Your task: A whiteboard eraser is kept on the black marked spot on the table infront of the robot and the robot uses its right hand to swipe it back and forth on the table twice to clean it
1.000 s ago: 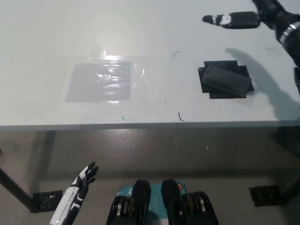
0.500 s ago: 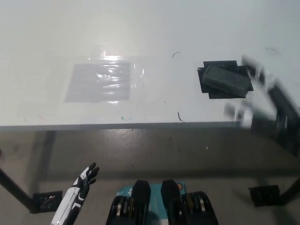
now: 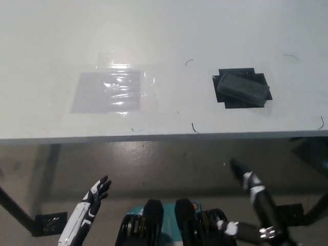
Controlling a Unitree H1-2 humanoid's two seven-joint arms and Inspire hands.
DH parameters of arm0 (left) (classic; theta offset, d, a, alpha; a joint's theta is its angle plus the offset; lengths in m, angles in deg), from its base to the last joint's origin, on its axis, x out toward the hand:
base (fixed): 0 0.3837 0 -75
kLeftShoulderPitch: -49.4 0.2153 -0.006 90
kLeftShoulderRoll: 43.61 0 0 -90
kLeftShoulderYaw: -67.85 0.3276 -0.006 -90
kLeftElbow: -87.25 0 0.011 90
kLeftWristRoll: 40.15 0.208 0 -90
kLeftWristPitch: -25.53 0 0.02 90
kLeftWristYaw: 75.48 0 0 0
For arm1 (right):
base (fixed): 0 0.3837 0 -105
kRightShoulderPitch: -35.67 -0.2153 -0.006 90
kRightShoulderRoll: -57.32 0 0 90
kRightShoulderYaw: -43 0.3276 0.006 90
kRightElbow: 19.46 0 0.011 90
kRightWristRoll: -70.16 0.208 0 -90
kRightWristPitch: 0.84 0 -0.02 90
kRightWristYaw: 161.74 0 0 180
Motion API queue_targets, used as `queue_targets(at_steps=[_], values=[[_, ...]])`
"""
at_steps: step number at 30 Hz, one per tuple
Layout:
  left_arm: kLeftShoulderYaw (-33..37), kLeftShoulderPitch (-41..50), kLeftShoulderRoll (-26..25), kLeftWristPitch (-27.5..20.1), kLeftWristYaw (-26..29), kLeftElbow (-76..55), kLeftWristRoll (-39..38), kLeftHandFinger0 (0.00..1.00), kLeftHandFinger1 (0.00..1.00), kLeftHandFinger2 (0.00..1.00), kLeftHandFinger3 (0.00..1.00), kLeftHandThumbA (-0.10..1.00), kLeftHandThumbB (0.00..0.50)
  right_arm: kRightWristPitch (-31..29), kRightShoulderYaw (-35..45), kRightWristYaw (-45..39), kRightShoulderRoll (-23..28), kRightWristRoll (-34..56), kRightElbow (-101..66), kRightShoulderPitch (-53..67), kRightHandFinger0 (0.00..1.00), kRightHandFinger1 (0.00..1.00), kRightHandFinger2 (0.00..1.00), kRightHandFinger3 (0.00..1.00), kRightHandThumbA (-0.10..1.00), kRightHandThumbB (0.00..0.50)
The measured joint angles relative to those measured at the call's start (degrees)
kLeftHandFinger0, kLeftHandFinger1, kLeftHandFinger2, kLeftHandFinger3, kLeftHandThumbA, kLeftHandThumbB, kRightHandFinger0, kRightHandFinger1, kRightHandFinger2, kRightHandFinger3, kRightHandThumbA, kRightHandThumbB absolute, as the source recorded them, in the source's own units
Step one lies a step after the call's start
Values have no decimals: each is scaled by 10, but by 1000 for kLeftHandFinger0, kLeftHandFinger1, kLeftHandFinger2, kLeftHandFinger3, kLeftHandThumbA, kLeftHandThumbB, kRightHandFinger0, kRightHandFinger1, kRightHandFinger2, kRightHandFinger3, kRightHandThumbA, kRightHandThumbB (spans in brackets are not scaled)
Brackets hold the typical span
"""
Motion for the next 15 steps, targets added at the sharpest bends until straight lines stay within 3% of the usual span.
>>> queue_targets(at_steps=[1,5,15], values=[[0,-1,0,0,0,0,0,1000,1000,1000,1000,1000,433,-6,-2,4,-3,0,16,-1,1000,1000,1000,1000,1000,323],[0,-14,0,0,1,10,1,1000,1000,1000,1000,1000,419,-39,-4,30,-12,0,106,-15,1000,1000,1000,1000,1000,301],[-9,-39,-2,-1,2,27,4,1000,1000,1000,1000,1000,435,-106,-6,78,-10,2,167,-45,1000,1000,1000,1000,1000,339]])
